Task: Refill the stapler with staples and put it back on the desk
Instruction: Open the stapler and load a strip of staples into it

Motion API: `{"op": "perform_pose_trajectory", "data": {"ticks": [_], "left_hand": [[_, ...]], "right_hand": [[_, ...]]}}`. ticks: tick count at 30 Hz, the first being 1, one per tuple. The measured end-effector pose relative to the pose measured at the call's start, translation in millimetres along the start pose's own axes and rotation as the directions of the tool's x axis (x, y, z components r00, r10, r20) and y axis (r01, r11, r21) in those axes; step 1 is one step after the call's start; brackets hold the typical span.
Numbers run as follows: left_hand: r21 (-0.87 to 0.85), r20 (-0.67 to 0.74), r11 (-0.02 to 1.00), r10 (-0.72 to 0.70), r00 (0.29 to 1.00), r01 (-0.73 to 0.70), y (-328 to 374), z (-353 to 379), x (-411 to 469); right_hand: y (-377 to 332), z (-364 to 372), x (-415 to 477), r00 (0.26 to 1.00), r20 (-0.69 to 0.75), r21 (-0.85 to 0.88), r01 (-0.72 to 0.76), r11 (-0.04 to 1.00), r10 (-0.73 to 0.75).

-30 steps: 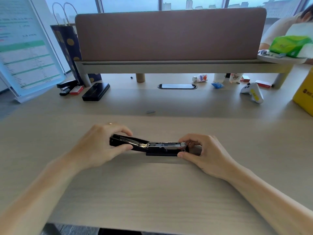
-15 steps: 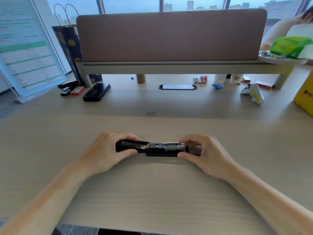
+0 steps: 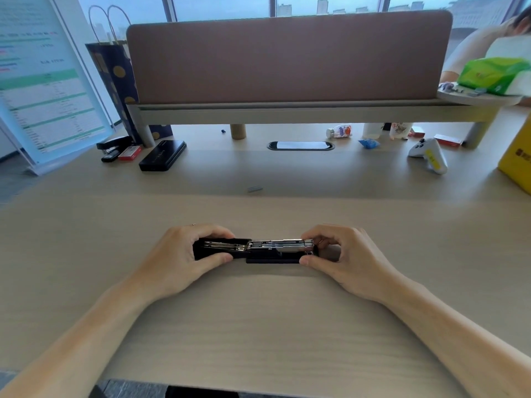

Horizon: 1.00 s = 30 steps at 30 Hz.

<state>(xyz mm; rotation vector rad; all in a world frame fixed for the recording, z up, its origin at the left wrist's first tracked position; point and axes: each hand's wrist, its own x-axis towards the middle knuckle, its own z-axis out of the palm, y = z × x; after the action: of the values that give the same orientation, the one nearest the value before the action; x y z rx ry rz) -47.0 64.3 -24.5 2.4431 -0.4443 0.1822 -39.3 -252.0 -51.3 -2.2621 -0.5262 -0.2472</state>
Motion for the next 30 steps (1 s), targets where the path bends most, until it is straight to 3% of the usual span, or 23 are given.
{"op": "perform_pose_trajectory", "data": {"ticks": [3, 7, 10, 17, 26, 30], "left_hand": [[0.102, 0.042, 0.995, -0.015, 0.999, 0.011, 14.2, -8.5, 8.9], [0.098, -0.051, 0.995, -0.007, 0.999, 0.012, 39.0, -9.8, 49.2], [0.16, -0.089, 0.986, -0.025, 0.996, 0.039, 35.8, 5.2, 99.0], [0.317, 0.001, 0.938, -0.15, 0.989, 0.142, -3.9, 41.4, 167.4], [0.267, -0.117, 0.962, -0.028, 0.993, 0.059, -4.0, 42.2, 169.0], [0.133, -0.141, 0.985, 0.126, 0.982, -0.108, 22.5, 28.5, 143.7]], "right_hand": [[0.9, -1.4, 1.1, 0.999, 0.037, 0.017, -0.038, 0.999, 0.037], [4.6, -12.8, 18.9, 0.988, 0.033, 0.169, -0.154, 0.974, 0.151], [10.6, -17.7, 41.8, 0.978, -0.013, 0.106, -0.208, 0.972, 0.21], [18.1, 8.1, 63.4, 0.976, -0.085, 0.031, -0.198, 0.98, 0.199], [20.3, 6.0, 63.7, 0.972, -0.08, 0.05, -0.219, 0.974, 0.222], [18.0, 1.0, 70.5, 0.955, -0.059, 0.156, -0.279, 0.948, 0.291]]}}
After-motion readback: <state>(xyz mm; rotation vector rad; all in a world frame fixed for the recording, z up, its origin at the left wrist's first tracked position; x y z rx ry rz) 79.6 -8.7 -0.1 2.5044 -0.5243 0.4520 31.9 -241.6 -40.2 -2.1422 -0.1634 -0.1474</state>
